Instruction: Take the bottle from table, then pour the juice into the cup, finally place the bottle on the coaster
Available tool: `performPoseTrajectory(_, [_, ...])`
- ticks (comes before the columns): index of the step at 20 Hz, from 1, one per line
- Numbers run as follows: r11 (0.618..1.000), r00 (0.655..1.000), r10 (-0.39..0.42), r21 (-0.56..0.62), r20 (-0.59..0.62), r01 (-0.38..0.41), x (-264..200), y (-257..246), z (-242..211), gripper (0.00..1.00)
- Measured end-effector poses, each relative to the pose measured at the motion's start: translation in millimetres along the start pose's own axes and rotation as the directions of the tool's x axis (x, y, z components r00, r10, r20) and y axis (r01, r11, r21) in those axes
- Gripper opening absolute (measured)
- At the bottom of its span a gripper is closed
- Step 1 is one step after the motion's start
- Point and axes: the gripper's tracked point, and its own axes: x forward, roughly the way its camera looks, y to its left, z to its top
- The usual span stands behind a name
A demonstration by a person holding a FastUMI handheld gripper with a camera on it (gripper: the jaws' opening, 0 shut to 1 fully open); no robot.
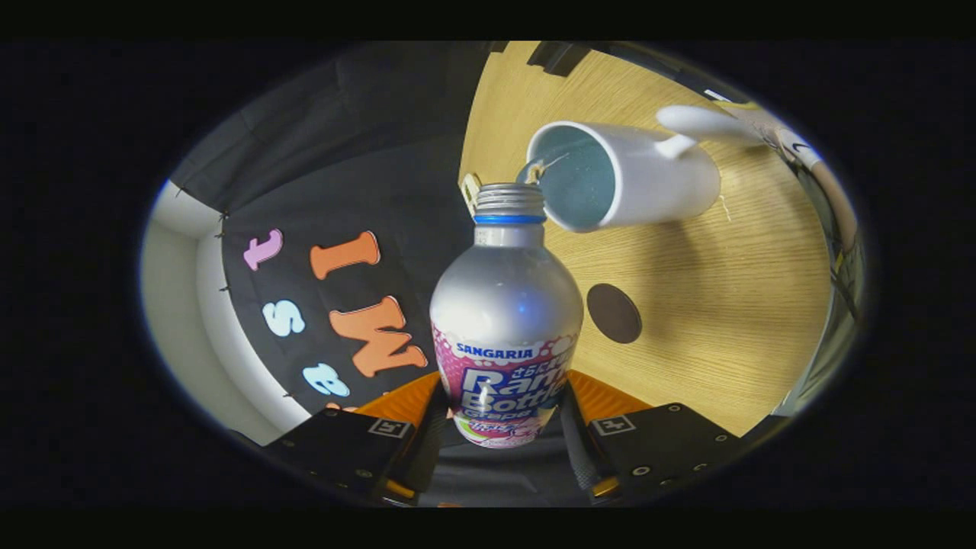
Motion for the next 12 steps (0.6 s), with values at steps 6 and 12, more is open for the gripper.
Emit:
performPoseTrajectory(6, [1.0,1.0,-0.011,0.028,0.003,0.01,0.9,1.3,1.9,0.71])
performPoseTrajectory(12, [0.997,1.0,-0.02,0.073,0.017,0.019,1.9,5.2,3.6,0.71])
